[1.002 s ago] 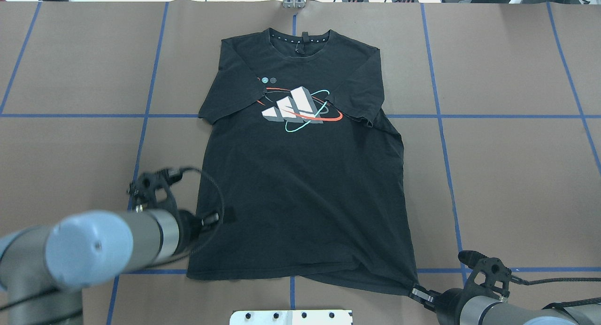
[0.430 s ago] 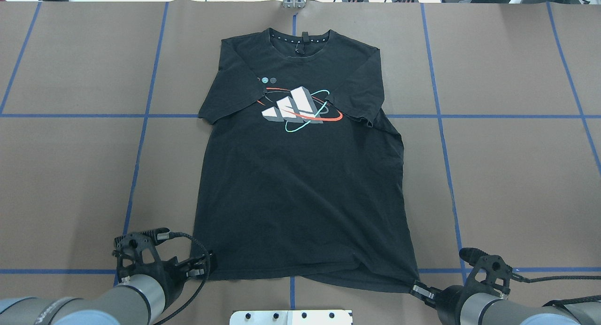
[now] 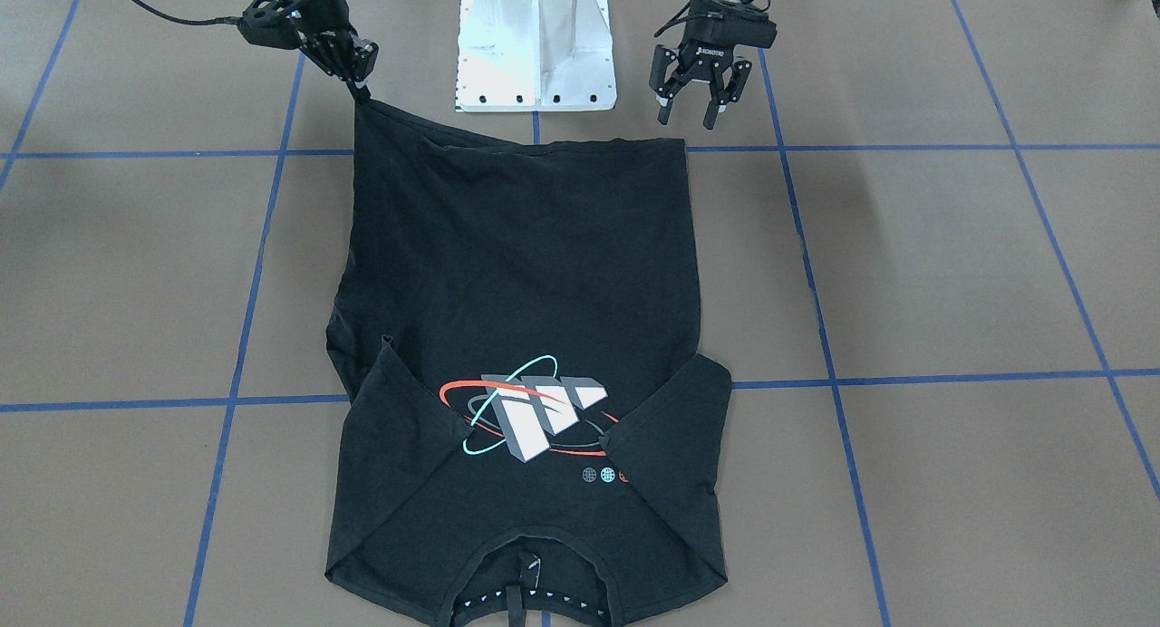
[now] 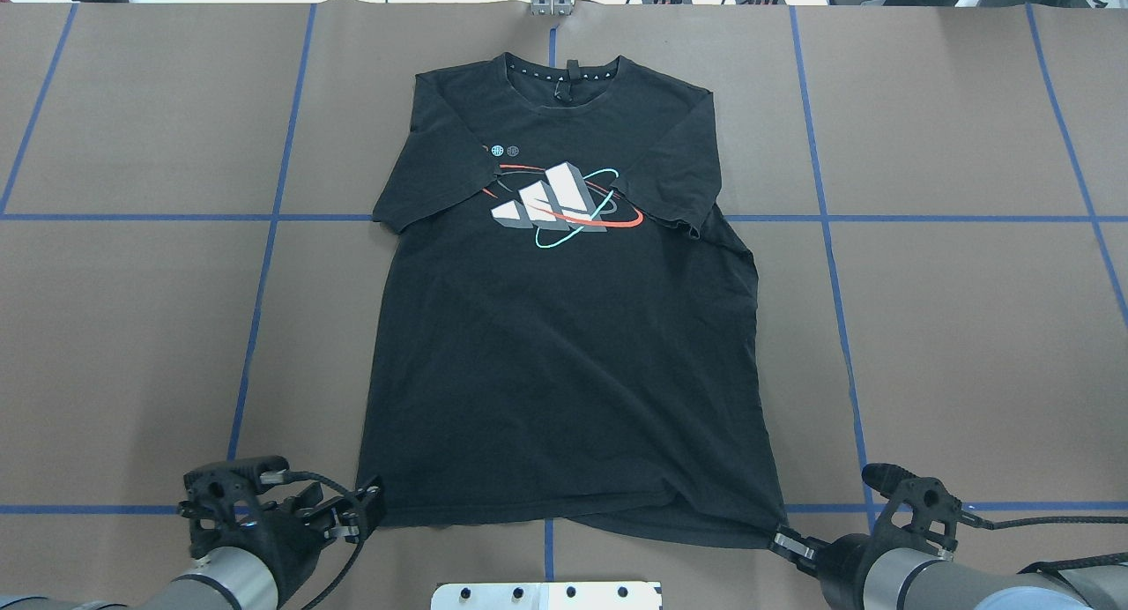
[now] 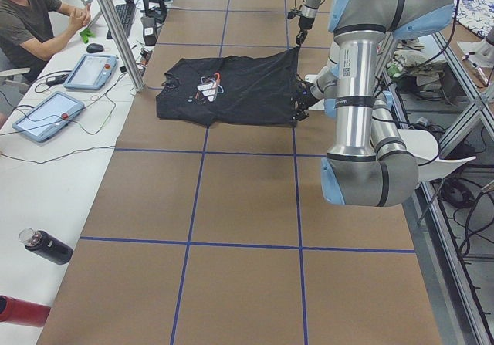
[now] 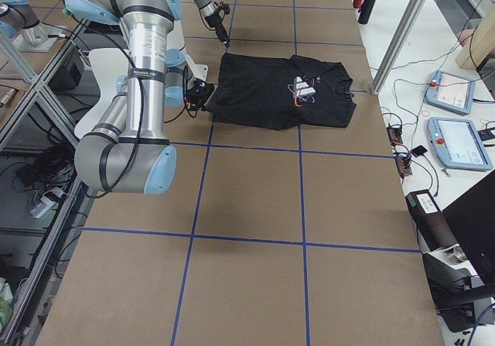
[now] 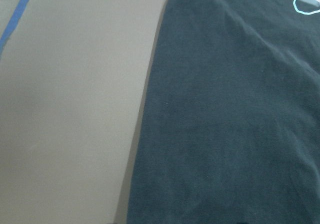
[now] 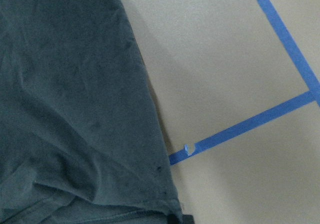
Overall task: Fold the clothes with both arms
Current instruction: 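Grasp both hem corners nearest the robot with both grippers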
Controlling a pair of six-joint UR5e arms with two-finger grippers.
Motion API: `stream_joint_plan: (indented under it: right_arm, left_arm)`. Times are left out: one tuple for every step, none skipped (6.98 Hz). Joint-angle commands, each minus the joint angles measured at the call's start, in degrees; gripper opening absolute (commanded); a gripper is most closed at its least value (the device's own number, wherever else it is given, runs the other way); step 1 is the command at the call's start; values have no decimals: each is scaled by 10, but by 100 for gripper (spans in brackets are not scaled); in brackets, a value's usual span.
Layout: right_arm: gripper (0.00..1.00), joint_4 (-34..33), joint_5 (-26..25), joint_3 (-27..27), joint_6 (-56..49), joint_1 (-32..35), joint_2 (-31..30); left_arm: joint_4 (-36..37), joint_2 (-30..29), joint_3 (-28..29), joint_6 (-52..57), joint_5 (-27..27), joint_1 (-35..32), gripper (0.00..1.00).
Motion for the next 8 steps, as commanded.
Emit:
stream_joint_plan:
  right_arm:
    - [0, 0, 0, 0, 0, 1, 0]
    - [0, 0, 0, 0, -1, 2, 1]
    - [0, 0, 0, 0, 0, 2, 1]
    - [0, 0, 0, 0, 0, 3, 2]
    - [0, 0, 0, 0, 0, 4, 2]
    - [0, 0, 0, 1, 0, 4, 2]
    - [0, 0, 0, 1, 0, 4, 2]
    - [0, 0, 0, 1, 0, 4, 2]
  left_arm:
    - [-151, 13, 85, 1, 56, 18, 72]
    - [-155, 10, 91, 2, 59, 24, 70]
    - [-155, 10, 99, 5, 59, 24, 68]
    - [-155, 8, 92, 45, 57, 24, 68]
    - [-155, 3, 92, 51, 57, 24, 68]
    - [-151, -11, 97, 52, 54, 28, 65]
    - [-148, -19, 101, 53, 53, 30, 63]
    - [-147, -21, 102, 53, 52, 31, 59]
